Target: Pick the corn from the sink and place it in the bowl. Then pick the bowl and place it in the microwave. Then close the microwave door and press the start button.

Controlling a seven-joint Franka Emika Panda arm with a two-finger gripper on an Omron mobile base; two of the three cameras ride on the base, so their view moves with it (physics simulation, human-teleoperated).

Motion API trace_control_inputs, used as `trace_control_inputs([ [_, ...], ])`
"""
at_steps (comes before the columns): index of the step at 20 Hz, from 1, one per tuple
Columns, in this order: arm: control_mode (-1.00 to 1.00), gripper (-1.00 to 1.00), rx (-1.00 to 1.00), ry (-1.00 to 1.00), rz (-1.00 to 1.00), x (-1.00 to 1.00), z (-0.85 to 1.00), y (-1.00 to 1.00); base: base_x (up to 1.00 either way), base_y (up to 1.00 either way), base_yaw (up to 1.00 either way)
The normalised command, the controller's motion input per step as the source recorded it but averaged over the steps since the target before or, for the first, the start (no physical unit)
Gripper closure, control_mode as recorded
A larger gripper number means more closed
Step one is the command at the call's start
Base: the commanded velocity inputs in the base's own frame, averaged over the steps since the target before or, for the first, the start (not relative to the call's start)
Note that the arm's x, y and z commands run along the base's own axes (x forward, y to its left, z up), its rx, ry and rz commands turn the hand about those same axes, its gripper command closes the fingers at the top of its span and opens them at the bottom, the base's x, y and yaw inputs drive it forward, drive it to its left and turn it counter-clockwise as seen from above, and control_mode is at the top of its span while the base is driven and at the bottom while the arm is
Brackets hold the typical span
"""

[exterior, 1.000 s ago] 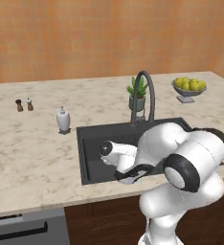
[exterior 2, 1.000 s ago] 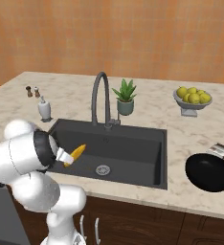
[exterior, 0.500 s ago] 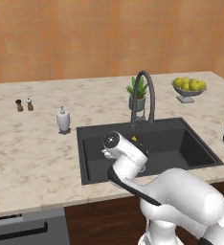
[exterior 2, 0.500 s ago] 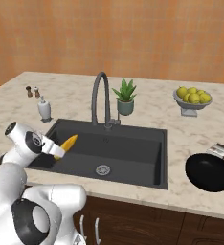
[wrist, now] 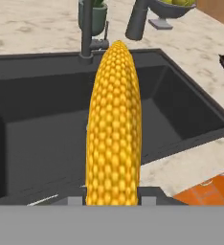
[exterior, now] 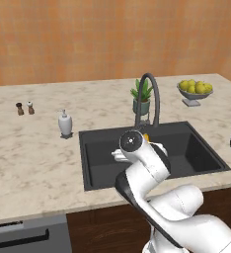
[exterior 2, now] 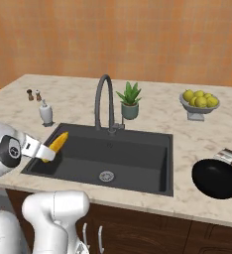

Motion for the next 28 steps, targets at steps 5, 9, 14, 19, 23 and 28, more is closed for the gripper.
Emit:
trace_control_inputs([
  [5, -1.0, 1.0, 0.0, 0.0, 0.06, -0.85, 1.0, -0.17, 0.0, 0.0, 0.0],
  [9, -1.0, 1.0, 0.0, 0.0, 0.07, -0.78, 0.89, -0.58, 0.0, 0.0, 0.0],
  [14, -1.0, 1.0, 0.04, 0.01, 0.05, -0.35, 0.37, -0.9, 0.0, 0.0, 0.0],
  [19, -1.0, 1.0, 0.02, 0.05, 0.04, 0.0, 0.02, -1.0, 0.0, 0.0, 0.0],
  [23, -1.0, 1.0, 0.02, 0.0, 0.08, -0.13, 0.0, -0.94, 0.0, 0.0, 0.0],
  [28, -1.0, 1.0, 0.0, 0.07, -0.05, 0.01, 0.01, -0.61, 0.0, 0.0, 0.0],
])
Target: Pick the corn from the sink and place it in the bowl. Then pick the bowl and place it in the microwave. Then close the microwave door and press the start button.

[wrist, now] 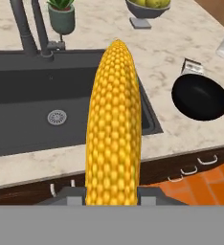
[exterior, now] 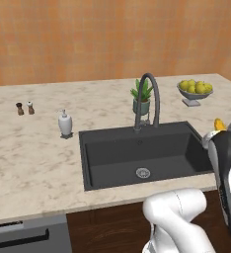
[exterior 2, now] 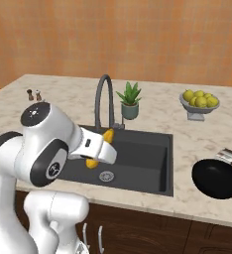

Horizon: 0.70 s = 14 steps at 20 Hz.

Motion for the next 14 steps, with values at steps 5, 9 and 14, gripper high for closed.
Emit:
trace_control_inputs([
  [5, -1.0, 1.0, 0.0, 0.0, -0.01, 0.05, 0.0, -0.97, 0.0, 0.0, 0.0],
  [9, -1.0, 1.0, 0.05, 0.0, 0.0, 0.01, 0.0, -1.0, 0.0, 0.0, 0.0],
  [14, -1.0, 1.0, 0.06, 0.0, 0.0, 0.22, 0.0, -1.0, 0.0, 0.0, 0.0],
])
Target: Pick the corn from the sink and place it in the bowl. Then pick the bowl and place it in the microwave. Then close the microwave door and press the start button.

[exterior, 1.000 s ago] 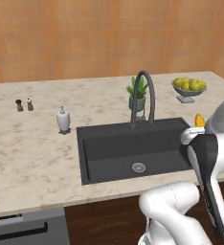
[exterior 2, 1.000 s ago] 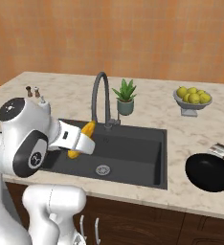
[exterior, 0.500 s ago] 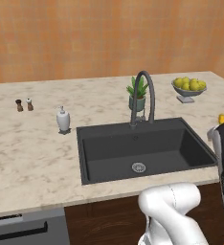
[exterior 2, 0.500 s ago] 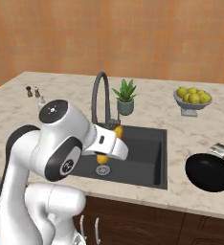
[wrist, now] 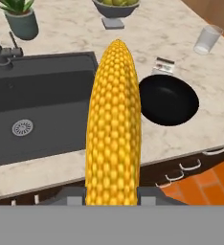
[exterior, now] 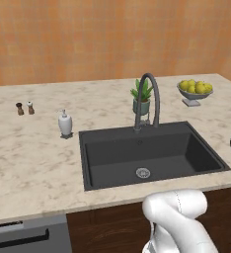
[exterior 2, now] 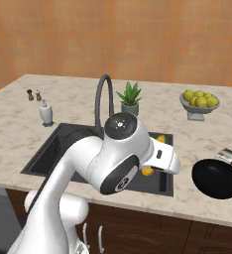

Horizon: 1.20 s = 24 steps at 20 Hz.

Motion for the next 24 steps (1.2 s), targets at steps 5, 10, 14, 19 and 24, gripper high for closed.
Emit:
trace_control_inputs([
  [5, -1.0, 1.0, 0.0, 0.08, 0.0, 0.89, -0.04, -1.0, 0.0, 0.0, 0.0],
  [10, -1.0, 1.0, -0.07, 0.16, 0.0, 0.81, -0.76, -0.9, 0.0, 0.0, 0.0],
  [14, -1.0, 1.0, -0.09, 0.08, 0.01, 0.49, -0.85, -0.8, 0.0, 0.0, 0.0],
  [19, -1.0, 1.0, 0.0, 0.06, 0.03, 0.22, -0.66, -0.69, 0.0, 0.0, 0.0],
  [24, -1.0, 1.0, 0.0, 0.0, 0.04, 0.49, -0.27, -0.36, 0.0, 0.0, 0.0],
])
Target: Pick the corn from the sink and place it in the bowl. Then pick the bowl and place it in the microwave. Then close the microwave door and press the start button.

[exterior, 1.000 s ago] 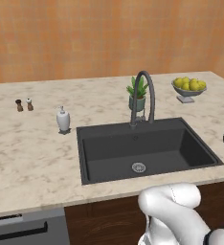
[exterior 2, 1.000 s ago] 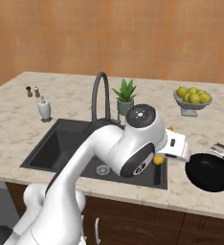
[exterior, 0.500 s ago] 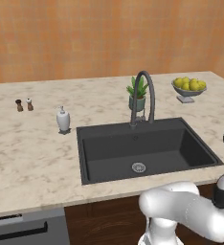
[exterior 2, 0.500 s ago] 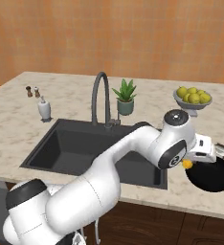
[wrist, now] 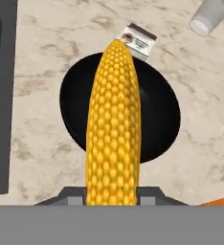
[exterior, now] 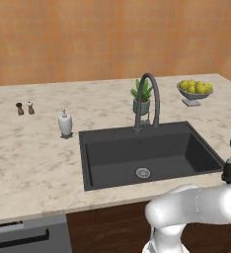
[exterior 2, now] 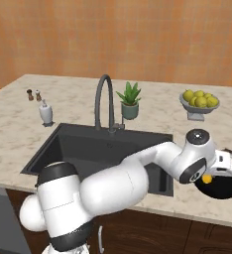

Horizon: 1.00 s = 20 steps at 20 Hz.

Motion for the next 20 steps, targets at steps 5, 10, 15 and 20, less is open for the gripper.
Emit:
trace_control_inputs([
  [5, -1.0, 1.0, 0.0, 0.05, 0.01, 0.42, -0.37, -0.12, 0.0, 0.0, 0.0],
  [10, -1.0, 1.0, 0.0, 0.06, 0.02, 0.0, -0.52, -0.11, 0.0, 0.0, 0.0],
  [15, -1.0, -1.0, 0.0, 0.02, 0.03, 0.0, -0.26, -0.11, 0.0, 0.0, 0.0],
  [20, -1.0, -1.0, 0.02, 0.0, 0.0, 0.02, 0.0, -0.04, 0.0, 0.0, 0.0],
])
